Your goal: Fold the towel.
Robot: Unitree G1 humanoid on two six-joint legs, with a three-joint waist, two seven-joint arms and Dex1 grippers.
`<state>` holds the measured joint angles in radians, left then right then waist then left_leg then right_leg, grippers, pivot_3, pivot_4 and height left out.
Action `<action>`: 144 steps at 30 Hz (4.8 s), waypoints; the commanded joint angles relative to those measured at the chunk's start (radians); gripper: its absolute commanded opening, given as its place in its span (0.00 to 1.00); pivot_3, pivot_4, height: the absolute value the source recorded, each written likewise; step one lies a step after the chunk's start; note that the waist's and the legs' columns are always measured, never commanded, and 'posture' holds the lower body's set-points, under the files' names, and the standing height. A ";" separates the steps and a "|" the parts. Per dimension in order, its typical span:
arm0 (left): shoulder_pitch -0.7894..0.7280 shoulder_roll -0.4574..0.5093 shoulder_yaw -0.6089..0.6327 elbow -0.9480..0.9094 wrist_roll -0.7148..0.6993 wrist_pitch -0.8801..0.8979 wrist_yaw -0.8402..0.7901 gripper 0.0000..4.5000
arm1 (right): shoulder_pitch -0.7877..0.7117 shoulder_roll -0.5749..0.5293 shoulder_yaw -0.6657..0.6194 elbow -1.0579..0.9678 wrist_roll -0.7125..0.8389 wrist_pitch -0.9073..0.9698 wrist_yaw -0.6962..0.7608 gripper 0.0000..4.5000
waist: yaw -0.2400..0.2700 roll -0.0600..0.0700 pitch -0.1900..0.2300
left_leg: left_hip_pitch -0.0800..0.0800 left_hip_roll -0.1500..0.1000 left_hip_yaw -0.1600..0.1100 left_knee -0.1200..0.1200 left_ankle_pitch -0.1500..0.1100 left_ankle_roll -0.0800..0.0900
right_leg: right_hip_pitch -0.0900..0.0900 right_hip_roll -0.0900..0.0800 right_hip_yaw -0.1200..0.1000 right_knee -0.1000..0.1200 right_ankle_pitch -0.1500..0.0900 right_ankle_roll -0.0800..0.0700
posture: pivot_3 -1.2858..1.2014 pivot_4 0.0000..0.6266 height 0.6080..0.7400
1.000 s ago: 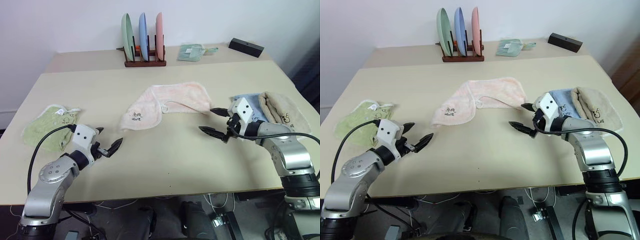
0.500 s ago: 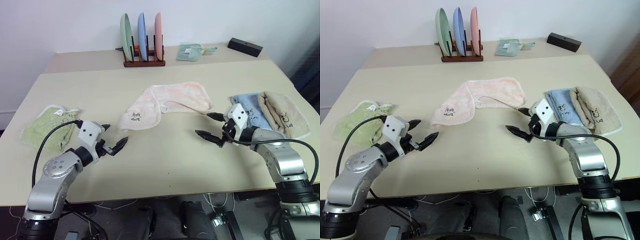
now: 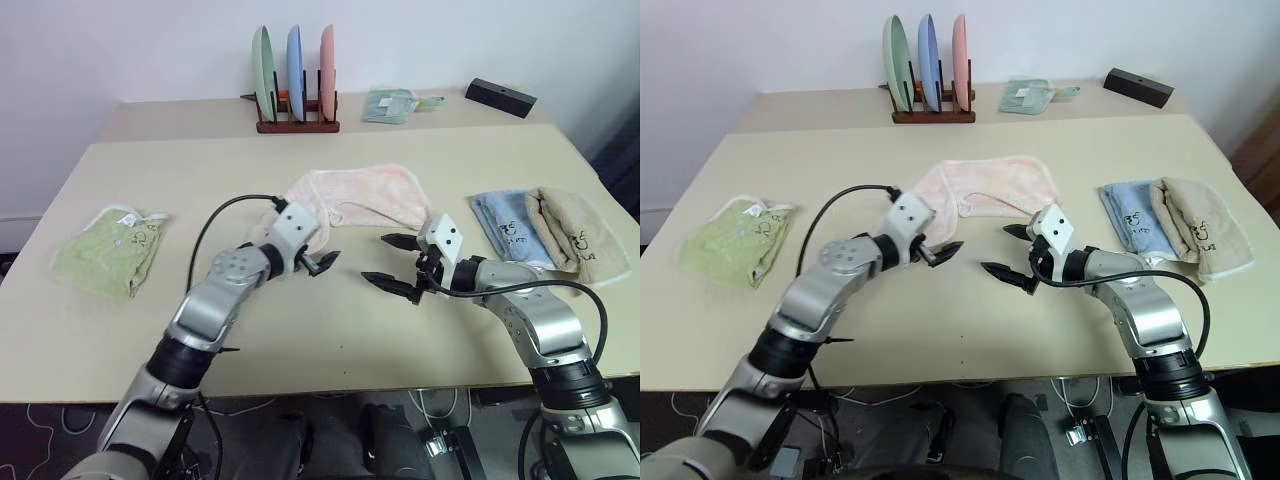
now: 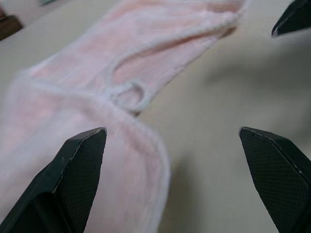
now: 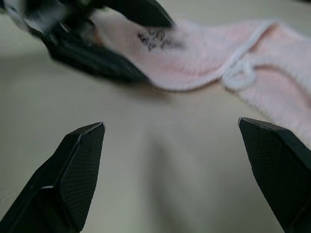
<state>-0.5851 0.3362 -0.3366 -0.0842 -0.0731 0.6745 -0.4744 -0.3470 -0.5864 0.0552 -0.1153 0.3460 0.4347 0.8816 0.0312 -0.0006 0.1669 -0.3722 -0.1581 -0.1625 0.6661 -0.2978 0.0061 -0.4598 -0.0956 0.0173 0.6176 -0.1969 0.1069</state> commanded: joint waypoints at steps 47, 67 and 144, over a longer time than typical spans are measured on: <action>0.850 0.558 0.617 -0.474 -0.346 -0.046 -0.500 0.01 | -0.213 -0.083 0.004 0.307 -0.196 -0.262 -0.012 1.00 | -0.019 0.000 0.000 | 0.001 0.001 0.004 -0.001 -0.001 0.001 | 0.001 0.000 0.002 -0.001 0.000 -0.001 | 0.52 0.24 0.99; 0.806 0.504 0.638 -0.401 -0.331 -0.102 -0.407 0.01 | -0.541 -0.145 0.288 0.939 -0.825 -1.100 -0.350 1.00 | -0.027 0.000 0.000 | 0.002 0.004 0.009 -0.001 -0.001 0.001 | -0.001 0.003 0.005 0.000 0.001 -0.002 | 0.52 0.24 0.99; 0.837 0.566 0.782 -0.479 -0.526 -0.100 -0.499 0.00 | -0.118 -0.551 0.061 0.230 -0.225 -0.517 0.368 0.02 | -0.041 -0.007 0.005 | 0.015 0.019 0.034 0.000 -0.013 0.008 | -0.002 0.013 0.006 -0.006 0.017 -0.012 | 0.52 0.24 0.99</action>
<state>0.2369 0.8969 0.4249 -0.5196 -0.5990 0.5775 -0.9630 -0.4584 -1.1305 0.1608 0.1528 0.1028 -0.0932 1.2524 -0.0098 -0.0076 0.1721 -0.3536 -0.1389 -0.1277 0.6655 -0.3126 0.0159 -0.4585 -0.0821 0.0229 0.6110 -0.1809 0.0950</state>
